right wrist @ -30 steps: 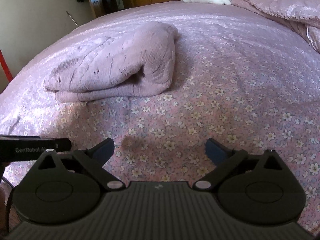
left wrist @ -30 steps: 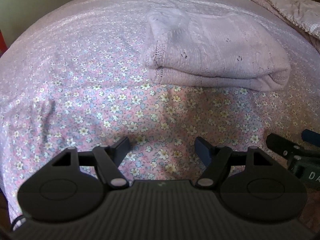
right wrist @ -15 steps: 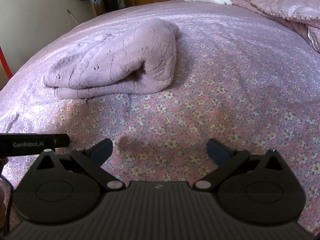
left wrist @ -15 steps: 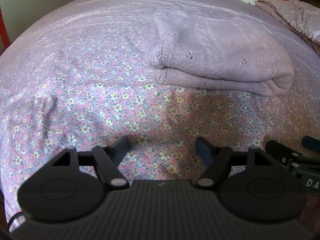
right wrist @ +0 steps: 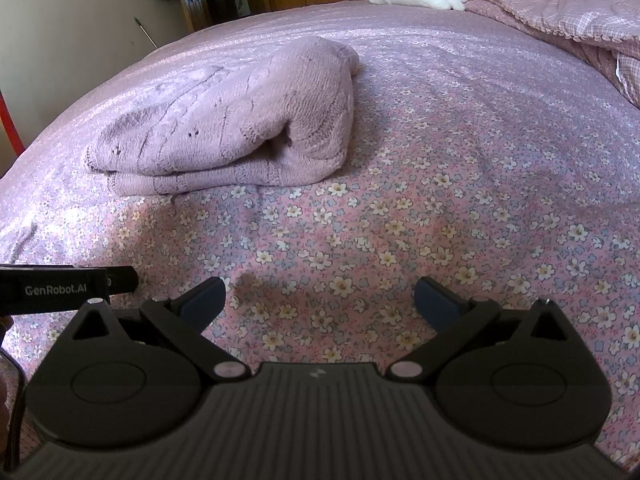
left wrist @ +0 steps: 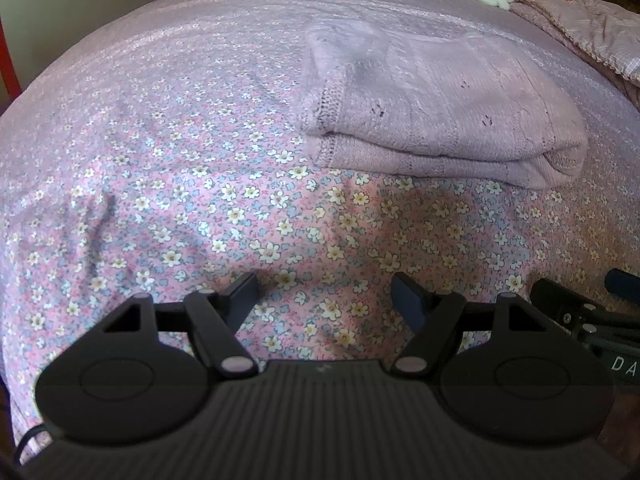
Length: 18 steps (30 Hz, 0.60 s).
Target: Fold small clothes
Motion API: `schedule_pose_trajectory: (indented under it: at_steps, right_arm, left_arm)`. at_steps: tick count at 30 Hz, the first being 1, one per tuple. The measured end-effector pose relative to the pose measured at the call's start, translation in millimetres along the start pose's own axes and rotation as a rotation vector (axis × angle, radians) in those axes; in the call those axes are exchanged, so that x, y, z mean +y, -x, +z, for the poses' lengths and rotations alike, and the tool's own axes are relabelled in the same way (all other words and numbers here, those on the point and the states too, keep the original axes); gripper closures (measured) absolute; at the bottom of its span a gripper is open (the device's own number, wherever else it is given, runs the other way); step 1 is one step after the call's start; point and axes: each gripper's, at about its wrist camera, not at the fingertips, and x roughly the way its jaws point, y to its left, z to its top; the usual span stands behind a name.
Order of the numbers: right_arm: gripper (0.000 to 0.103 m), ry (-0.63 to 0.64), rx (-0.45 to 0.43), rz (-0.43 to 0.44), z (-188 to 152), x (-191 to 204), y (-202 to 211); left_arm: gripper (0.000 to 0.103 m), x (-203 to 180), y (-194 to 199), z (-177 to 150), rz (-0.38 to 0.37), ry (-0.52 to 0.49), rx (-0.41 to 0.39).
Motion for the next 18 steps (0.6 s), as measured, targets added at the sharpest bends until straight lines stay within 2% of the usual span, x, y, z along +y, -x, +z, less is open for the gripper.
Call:
schedule_pose_trajectory:
  at_steps: [18]
  right_arm:
    - [0.0,0.005,0.001,-0.003,-0.6,0.1,-0.8]
  left_arm:
    - [0.028,-1.2,-0.2,-0.8,0.005,-0.009,0.0]
